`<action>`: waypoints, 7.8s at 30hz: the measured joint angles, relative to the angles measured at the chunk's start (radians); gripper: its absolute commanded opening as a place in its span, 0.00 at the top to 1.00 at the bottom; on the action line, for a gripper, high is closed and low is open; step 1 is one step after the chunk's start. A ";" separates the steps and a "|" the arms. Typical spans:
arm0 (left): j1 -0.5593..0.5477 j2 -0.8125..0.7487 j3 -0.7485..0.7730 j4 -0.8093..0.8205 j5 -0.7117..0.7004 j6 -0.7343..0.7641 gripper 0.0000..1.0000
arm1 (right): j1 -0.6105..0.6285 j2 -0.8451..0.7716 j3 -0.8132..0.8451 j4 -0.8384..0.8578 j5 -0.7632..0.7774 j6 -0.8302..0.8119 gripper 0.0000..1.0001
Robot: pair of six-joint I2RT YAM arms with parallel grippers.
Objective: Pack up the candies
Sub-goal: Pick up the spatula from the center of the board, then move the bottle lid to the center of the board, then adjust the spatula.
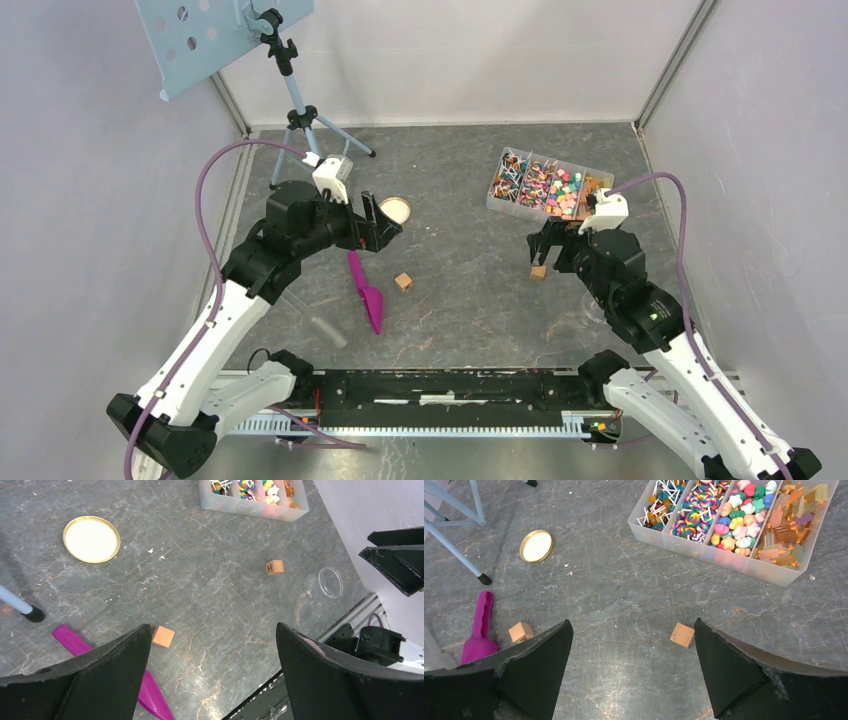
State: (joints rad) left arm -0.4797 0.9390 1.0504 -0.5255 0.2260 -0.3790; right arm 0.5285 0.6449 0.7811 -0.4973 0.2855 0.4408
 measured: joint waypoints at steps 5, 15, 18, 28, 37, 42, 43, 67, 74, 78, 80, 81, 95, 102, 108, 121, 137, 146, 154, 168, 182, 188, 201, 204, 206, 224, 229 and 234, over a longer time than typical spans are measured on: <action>0.000 0.003 -0.002 -0.001 -0.036 0.000 0.00 | 0.000 -0.007 0.000 0.001 0.008 0.000 0.02; 0.000 0.054 -0.005 -0.123 -0.448 -0.083 0.00 | 0.000 -0.009 -0.002 -0.003 0.039 0.013 0.02; 0.001 0.065 -0.010 -0.167 -0.563 -0.124 0.00 | 0.000 -0.010 -0.006 -0.009 0.050 0.017 0.02; 0.007 0.163 -0.177 -0.167 -0.694 -0.282 0.24 | 0.000 -0.039 -0.047 -0.013 0.035 0.014 0.02; 0.012 0.299 -0.248 -0.078 -0.639 -0.328 0.31 | 0.000 -0.032 -0.051 -0.010 -0.027 -0.013 0.02; 0.012 0.360 -0.270 -0.024 -0.623 -0.328 0.35 | 0.000 -0.089 -0.095 0.035 -0.103 -0.055 0.02; 0.013 0.374 -0.275 -0.016 -0.616 -0.328 0.37 | 0.000 -0.104 -0.104 0.044 -0.114 -0.061 0.02; 0.013 0.480 -0.304 0.072 -0.580 -0.328 0.75 | 0.000 -0.154 -0.125 0.123 -0.234 -0.109 0.02; 0.013 0.444 -0.305 0.066 -0.552 -0.327 0.81 | 0.000 -0.152 -0.134 0.140 -0.241 -0.105 0.02; 0.014 0.391 -0.303 0.064 -0.508 -0.324 0.85 | 0.000 -0.145 -0.163 0.155 -0.260 -0.084 0.02; 0.014 0.362 -0.298 0.060 -0.480 -0.304 0.86 | 0.000 -0.134 -0.175 0.164 -0.275 -0.069 0.02; 0.014 0.348 -0.292 0.056 -0.468 -0.295 0.86 | 0.000 -0.129 -0.179 0.167 -0.280 -0.063 0.02; 0.013 0.057 -0.259 0.170 -0.103 -0.170 0.86 | 0.001 0.092 -0.074 -0.121 0.095 0.280 0.02; 0.013 -0.023 -0.242 0.211 0.054 -0.106 0.86 | 0.000 0.180 -0.061 -0.312 0.321 0.444 0.06; 0.013 -0.053 -0.242 0.176 0.082 -0.029 0.86 | -0.007 0.182 -0.126 -0.337 0.386 0.506 0.21; 0.013 -0.125 -0.242 0.144 0.164 0.042 0.86 | -0.013 0.174 -0.322 -0.236 0.465 0.484 0.62; 0.013 -0.123 -0.242 0.129 0.174 0.067 0.86 | -0.013 0.072 -0.297 -0.087 0.357 0.084 1.00; 0.013 -0.174 -0.242 0.107 0.105 0.068 0.87 | -0.012 0.150 -0.163 0.098 0.004 -0.166 1.00; 0.013 -0.226 -0.242 0.098 -0.001 0.095 0.88 | 0.107 0.428 -0.112 0.329 -0.240 -0.239 1.00; 0.013 -0.268 -0.275 0.105 -0.030 0.100 0.88 | 0.216 0.705 -0.065 0.496 -0.247 -0.248 0.80; 0.013 -0.325 -0.386 0.296 0.190 0.120 0.89 | 0.209 0.571 0.076 0.386 -0.340 -0.160 0.14; 0.013 -0.286 -0.395 0.393 0.312 0.167 0.92 | 0.204 0.454 0.123 0.466 -0.563 -0.062 0.02; 0.005 -0.200 -0.526 0.636 0.488 0.268 0.94 | 0.204 0.571 0.218 0.449 -0.749 0.148 0.22; 0.000 -0.166 -0.519 0.641 0.492 0.300 0.94 | 0.204 0.606 0.219 0.428 -0.750 0.175 0.28; -0.001 -0.138 -0.513 0.641 0.494 0.325 0.95 | 0.204 0.628 0.219 0.431 -0.756 0.198 0.37; -0.014 -0.104 -0.425 0.537 0.314 0.390 0.16 | 0.203 0.681 0.201 0.520 -0.755 0.208 0.96; -0.012 -0.065 -0.205 0.334 0.077 0.225 0.12 | 0.203 0.511 0.114 0.546 -0.620 -0.012 0.97; 0.013 0.053 0.050 0.144 -0.048 -0.002 0.14 | 0.201 0.264 -0.065 0.718 -0.531 -0.284 0.95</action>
State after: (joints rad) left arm -0.4664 0.9920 1.1007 -0.3813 0.1776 -0.3805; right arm 0.7296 0.9092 0.7158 0.2211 -0.2459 0.1566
